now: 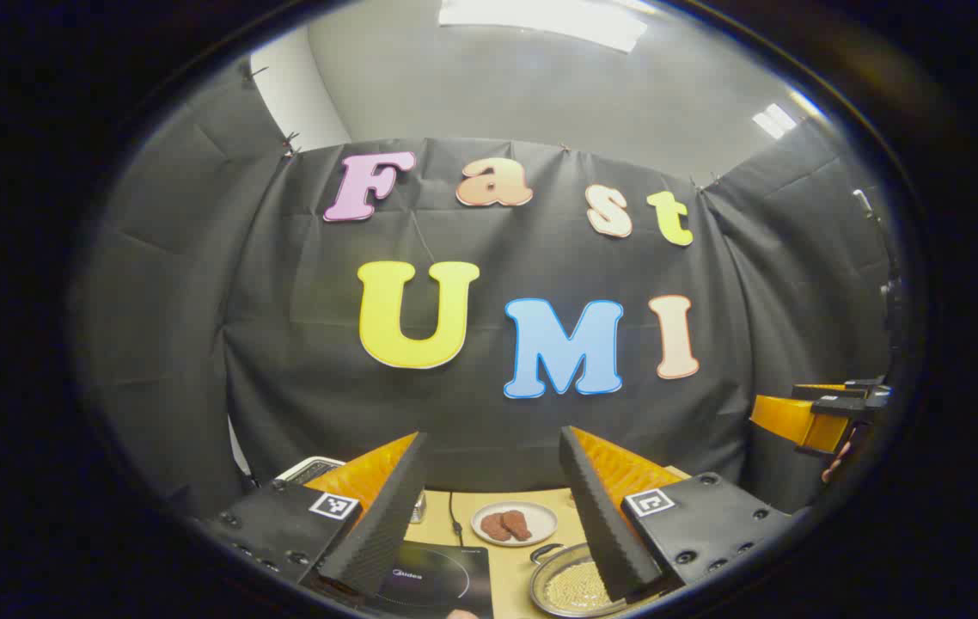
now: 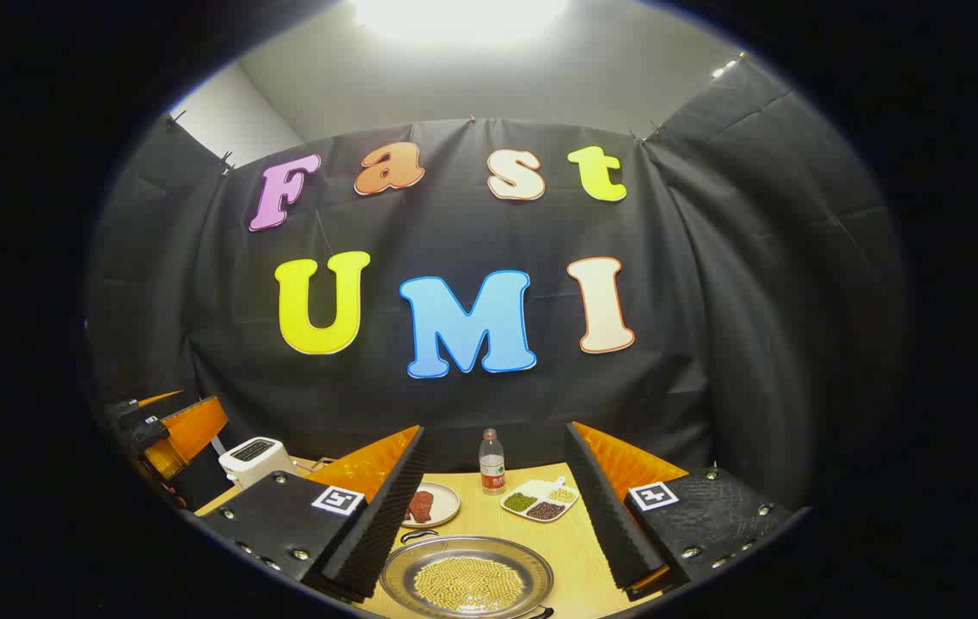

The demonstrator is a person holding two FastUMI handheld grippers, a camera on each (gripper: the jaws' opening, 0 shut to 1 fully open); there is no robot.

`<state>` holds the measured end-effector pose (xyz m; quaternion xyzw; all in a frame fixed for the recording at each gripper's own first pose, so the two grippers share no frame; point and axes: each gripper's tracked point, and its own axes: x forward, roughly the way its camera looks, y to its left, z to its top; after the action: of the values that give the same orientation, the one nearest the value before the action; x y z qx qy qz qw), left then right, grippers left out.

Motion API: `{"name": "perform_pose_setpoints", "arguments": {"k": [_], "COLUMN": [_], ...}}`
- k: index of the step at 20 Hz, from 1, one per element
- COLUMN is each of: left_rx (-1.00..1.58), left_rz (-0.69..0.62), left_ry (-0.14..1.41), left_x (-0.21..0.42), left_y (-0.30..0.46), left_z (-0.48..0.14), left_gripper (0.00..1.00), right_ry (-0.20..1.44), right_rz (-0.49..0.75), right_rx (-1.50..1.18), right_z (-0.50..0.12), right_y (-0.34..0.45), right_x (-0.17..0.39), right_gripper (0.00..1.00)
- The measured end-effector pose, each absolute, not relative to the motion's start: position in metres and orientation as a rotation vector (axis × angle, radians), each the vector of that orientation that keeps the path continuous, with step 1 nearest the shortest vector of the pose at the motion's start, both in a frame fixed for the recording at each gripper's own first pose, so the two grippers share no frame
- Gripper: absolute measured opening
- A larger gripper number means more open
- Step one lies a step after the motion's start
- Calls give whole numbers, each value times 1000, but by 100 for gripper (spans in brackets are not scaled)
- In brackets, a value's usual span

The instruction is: First push the handle of the pot to place it horizontally, then grasp the pot with both hands and set it on the induction cooktop.

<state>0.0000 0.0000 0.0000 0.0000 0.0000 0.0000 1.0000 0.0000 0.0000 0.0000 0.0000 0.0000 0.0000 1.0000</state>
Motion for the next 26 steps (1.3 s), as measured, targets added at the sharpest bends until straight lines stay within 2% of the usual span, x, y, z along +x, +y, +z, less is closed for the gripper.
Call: {"name": "perform_pose_setpoints", "arguments": {"k": [16,24,26], "left_rx": [25,30,32], "left_rz": [6,14,17], "left_ry": [19,37,44], "left_x": [11,14,13], "left_y": [3,6,7], "left_z": [-4,-14,-20], "left_gripper": [95,95,99], "right_ry": [34,128,172], "right_rz": [33,58,72], "right_rx": [-9,-21,-24], "right_z": [-13,-59,-79], "right_y": [9,7,7], "right_x": [17,18,16], "right_gripper": [96,97,96]}}
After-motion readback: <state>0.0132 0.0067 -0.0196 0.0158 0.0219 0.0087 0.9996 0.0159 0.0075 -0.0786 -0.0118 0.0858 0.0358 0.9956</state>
